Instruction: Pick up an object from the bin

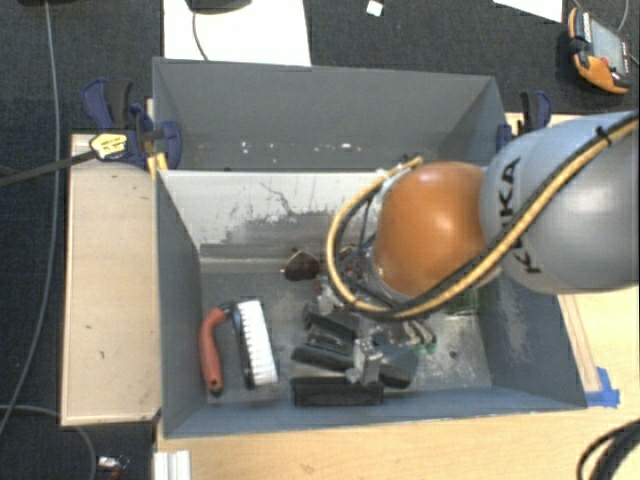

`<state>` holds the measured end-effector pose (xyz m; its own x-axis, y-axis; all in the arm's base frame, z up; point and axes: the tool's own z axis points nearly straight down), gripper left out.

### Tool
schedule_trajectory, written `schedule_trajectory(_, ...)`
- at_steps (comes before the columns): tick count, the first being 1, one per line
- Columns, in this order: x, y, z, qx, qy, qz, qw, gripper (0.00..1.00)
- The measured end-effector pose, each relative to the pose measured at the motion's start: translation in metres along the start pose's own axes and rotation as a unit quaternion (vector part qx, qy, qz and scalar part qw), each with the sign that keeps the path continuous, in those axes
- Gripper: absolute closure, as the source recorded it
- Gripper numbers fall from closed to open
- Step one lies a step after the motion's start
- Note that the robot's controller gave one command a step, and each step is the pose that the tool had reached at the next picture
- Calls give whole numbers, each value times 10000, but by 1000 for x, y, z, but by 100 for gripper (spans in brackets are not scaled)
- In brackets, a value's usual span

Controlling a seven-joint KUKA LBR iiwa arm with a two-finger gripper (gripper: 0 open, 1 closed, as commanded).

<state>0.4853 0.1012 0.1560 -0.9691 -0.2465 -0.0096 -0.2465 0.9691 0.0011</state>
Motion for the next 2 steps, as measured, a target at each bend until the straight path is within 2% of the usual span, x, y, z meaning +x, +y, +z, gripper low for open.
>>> schedule_trajectory(1,5,-33,44,4,27,1008,9949,0)
schedule_trajectory(2,-28,-60,84,-34,34,600,9982,0)
